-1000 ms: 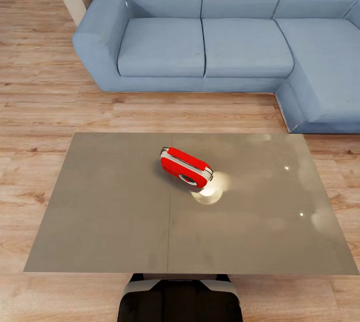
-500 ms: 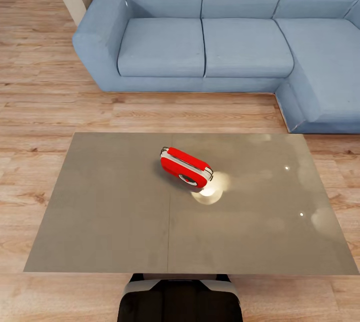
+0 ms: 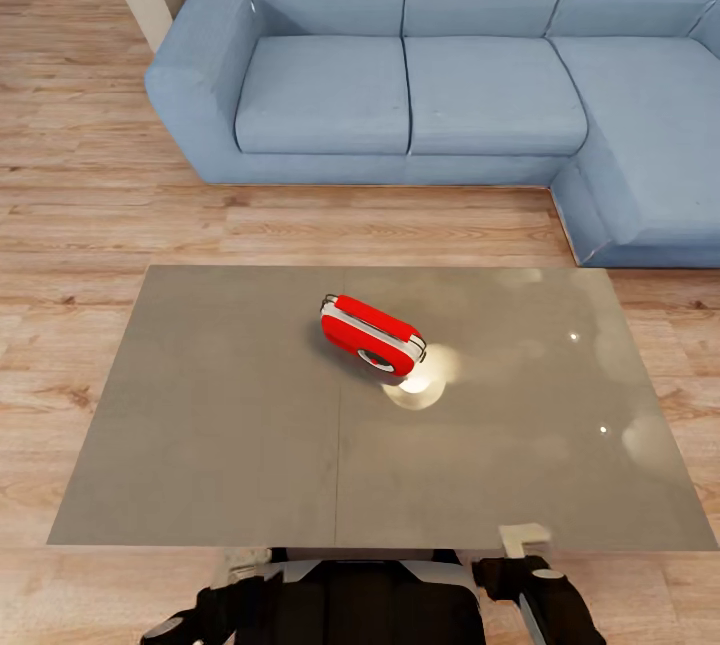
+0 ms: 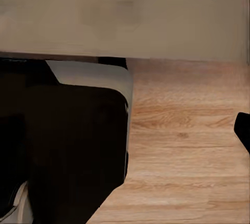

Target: Turn on the radio receiver that's on the table in the living room.

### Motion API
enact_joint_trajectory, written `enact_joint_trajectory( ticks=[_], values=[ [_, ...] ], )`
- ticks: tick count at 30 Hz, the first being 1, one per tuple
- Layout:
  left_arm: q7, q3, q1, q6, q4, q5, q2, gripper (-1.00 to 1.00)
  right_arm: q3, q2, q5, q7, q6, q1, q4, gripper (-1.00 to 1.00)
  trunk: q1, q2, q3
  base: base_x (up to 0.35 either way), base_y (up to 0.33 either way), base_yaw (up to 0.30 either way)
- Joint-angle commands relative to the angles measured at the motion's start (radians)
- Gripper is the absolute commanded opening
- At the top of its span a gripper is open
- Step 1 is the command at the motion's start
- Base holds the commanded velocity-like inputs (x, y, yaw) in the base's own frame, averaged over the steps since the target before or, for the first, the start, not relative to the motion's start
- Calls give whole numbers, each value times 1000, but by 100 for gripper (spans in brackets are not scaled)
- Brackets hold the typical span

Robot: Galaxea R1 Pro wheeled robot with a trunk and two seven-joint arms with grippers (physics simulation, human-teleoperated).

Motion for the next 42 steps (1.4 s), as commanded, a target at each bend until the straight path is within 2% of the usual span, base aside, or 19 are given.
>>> enact_joint_trajectory(
  ticks=[1,4,5,8,10,12,13,16,20,22,23,28,42],
  values=[
    [0,-1,-16,8,-1,-2,0,100,1,1,0,3,1,-20,0,100,0,0,0,0,0,0],
    [0,-7,-53,20,2,-6,1,100,3,2,0,8,2,-83,-2,100,0,0,0,0,0,0],
    [-1,-16,-98,12,25,-9,1,100,9,-1,1,14,5,-135,-2,100,0,0,0,0,0,0],
    [-2,-22,-144,8,74,-18,2,100,29,-4,4,20,7,-164,-3,100,0,0,0,0,0,0],
    [-5,-29,-176,-22,124,-40,2,100,51,-2,35,22,9,-187,-5,100,0,0,0,0,0,0],
    [-8,-39,-198,-31,133,-58,0,100,64,0,55,22,9,-194,-7,100,0,0,0,0,0,0],
    [-13,-108,-241,-35,140,-113,-5,100,112,7,107,23,10,-206,-17,100,0,0,0,0,0,0],
    [-21,-148,-251,-37,146,-131,-5,100,145,17,134,24,12,-226,-21,100,0,0,0,0,0,0],
    [-35,-165,-255,-37,144,-137,-7,100,169,21,149,34,15,-248,-32,100,0,0,0,0,0,0],
    [-39,-172,-256,-37,144,-143,-25,100,182,20,155,54,41,-255,-73,100,0,0,0,0,0,0],
    [-38,-173,-257,-37,149,-149,-51,100,186,20,159,73,77,-256,-112,100,0,0,0,0,0,0],
    [-33,-174,-259,-36,150,-151,-65,100,189,18,162,83,126,-257,-150,100,0,0,0,0,0,0],
    [-40,-174,-260,-36,153,-147,-65,100,190,20,160,95,149,-257,-158,100,0,0,0,0,0,0]
  ],
)
